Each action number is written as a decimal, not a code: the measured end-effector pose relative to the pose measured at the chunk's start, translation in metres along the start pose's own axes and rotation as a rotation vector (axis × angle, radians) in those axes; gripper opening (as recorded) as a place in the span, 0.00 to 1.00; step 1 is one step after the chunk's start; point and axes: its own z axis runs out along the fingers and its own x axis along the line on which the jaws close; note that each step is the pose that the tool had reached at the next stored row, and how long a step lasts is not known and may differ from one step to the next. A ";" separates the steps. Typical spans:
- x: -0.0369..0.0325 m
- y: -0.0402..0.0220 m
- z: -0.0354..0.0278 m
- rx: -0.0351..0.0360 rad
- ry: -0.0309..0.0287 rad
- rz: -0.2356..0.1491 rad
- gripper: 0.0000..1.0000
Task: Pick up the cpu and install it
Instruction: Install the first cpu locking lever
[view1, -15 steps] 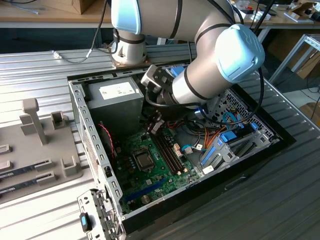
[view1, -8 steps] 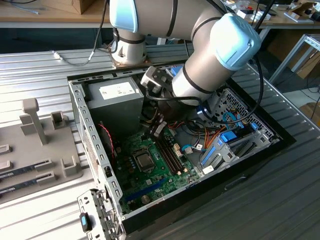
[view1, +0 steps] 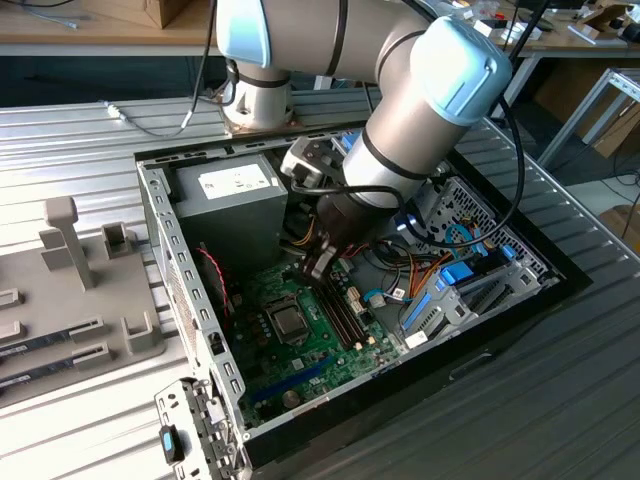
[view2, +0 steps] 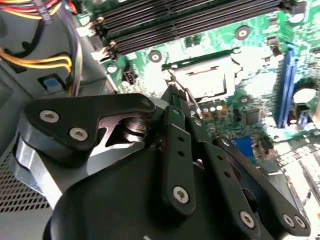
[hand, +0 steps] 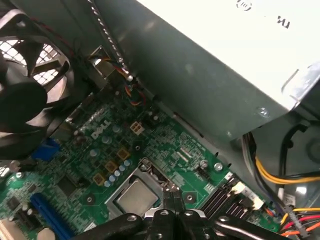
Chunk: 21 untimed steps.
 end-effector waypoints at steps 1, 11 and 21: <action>-0.0004 -0.0008 0.0005 0.0027 0.0028 0.001 0.11; 0.0010 -0.0074 0.0025 0.0107 0.0158 -0.055 0.11; 0.0062 -0.0026 0.0000 0.0139 0.0136 -0.090 0.11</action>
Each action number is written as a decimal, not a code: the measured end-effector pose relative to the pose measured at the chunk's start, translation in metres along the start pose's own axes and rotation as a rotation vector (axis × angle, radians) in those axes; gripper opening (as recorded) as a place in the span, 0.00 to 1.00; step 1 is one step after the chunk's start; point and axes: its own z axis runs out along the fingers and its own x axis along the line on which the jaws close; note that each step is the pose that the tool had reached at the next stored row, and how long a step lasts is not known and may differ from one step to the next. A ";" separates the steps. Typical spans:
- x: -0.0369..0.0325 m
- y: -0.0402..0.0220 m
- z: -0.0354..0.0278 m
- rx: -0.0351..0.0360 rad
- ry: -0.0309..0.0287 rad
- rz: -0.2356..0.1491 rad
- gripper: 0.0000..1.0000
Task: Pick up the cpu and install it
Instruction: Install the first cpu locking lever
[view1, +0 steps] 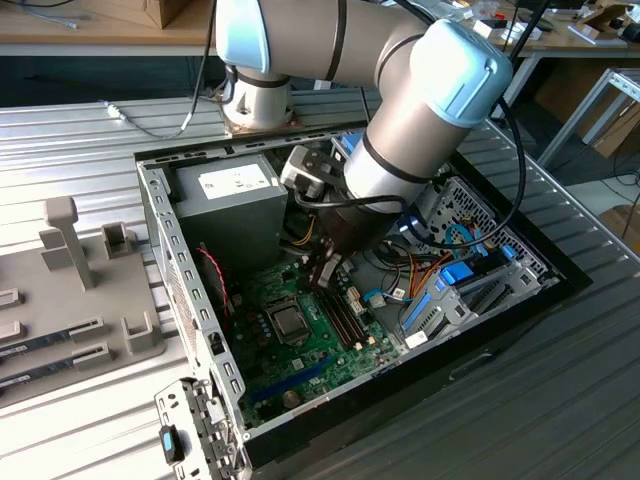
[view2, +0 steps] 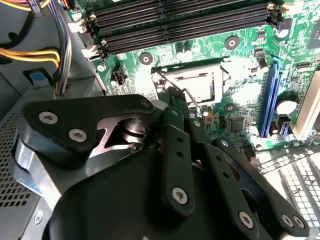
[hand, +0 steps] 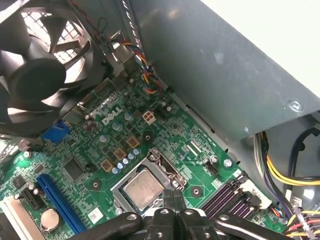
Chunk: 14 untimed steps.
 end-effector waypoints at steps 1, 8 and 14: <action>0.0003 -0.0001 -0.0001 -0.0002 -0.0003 0.000 0.11; 0.0019 -0.0098 0.0065 -0.0064 0.0047 0.000 0.11; -0.0007 -0.0138 0.0178 -0.0083 0.0081 0.001 0.11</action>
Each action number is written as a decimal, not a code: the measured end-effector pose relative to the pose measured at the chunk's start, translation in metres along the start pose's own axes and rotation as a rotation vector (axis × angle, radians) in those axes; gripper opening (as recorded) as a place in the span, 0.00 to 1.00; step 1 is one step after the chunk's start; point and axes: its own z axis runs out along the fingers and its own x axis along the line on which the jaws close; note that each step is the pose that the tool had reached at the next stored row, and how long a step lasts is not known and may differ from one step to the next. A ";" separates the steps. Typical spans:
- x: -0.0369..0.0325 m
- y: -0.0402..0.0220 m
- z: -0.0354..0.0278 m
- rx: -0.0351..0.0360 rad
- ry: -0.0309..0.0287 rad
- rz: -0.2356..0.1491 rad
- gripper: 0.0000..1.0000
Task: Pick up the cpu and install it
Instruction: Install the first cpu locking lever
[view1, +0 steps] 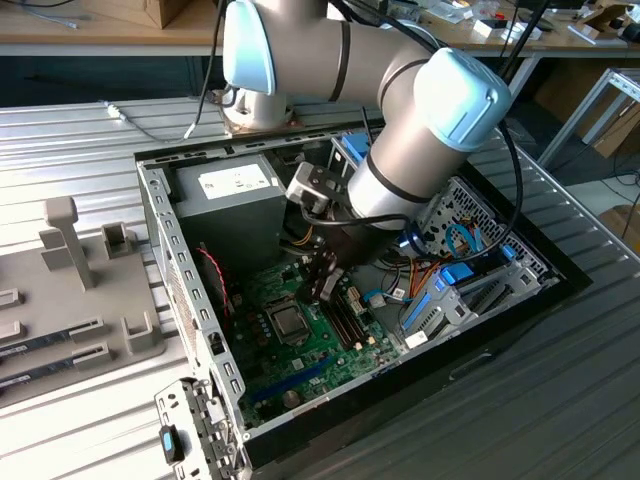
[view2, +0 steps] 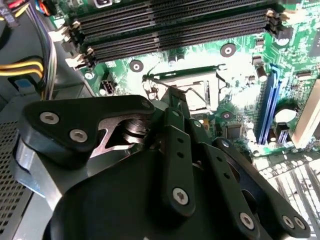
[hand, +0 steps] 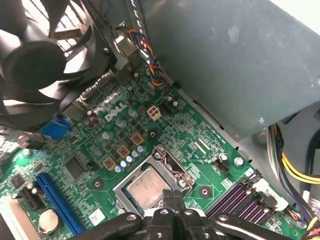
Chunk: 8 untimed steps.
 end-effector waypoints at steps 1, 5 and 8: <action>-0.0004 -0.0006 0.0017 0.0001 0.0008 0.000 0.11; -0.0033 -0.0055 0.0201 0.0136 0.0176 0.001 0.11; -0.0031 -0.0060 0.0209 0.0281 0.0370 -0.033 0.11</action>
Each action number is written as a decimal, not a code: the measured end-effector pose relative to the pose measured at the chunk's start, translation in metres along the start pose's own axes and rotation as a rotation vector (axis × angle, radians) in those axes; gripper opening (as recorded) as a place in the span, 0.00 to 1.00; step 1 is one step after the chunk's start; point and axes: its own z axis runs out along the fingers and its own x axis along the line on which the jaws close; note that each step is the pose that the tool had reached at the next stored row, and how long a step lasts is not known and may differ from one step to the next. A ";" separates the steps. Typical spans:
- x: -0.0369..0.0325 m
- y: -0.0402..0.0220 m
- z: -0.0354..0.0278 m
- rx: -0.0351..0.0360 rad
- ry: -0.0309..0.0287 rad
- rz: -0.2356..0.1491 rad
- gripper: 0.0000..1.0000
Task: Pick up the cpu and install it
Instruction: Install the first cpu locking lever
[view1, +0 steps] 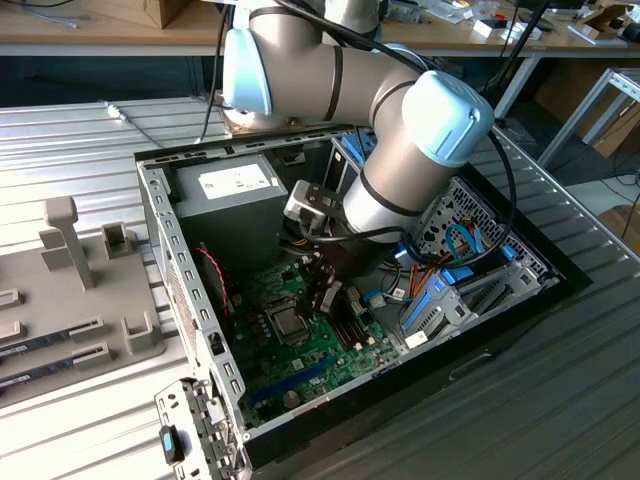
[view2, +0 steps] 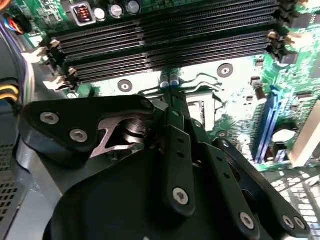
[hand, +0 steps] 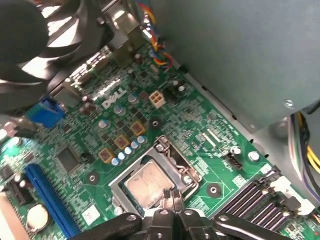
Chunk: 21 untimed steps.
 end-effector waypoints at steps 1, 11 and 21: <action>0.0002 -0.0001 0.0001 0.0023 0.0030 -0.006 0.11; 0.0127 -0.0102 0.0021 0.0087 0.0110 -0.042 0.11; 0.0086 -0.0186 -0.0020 -0.0507 -0.0598 -0.065 0.11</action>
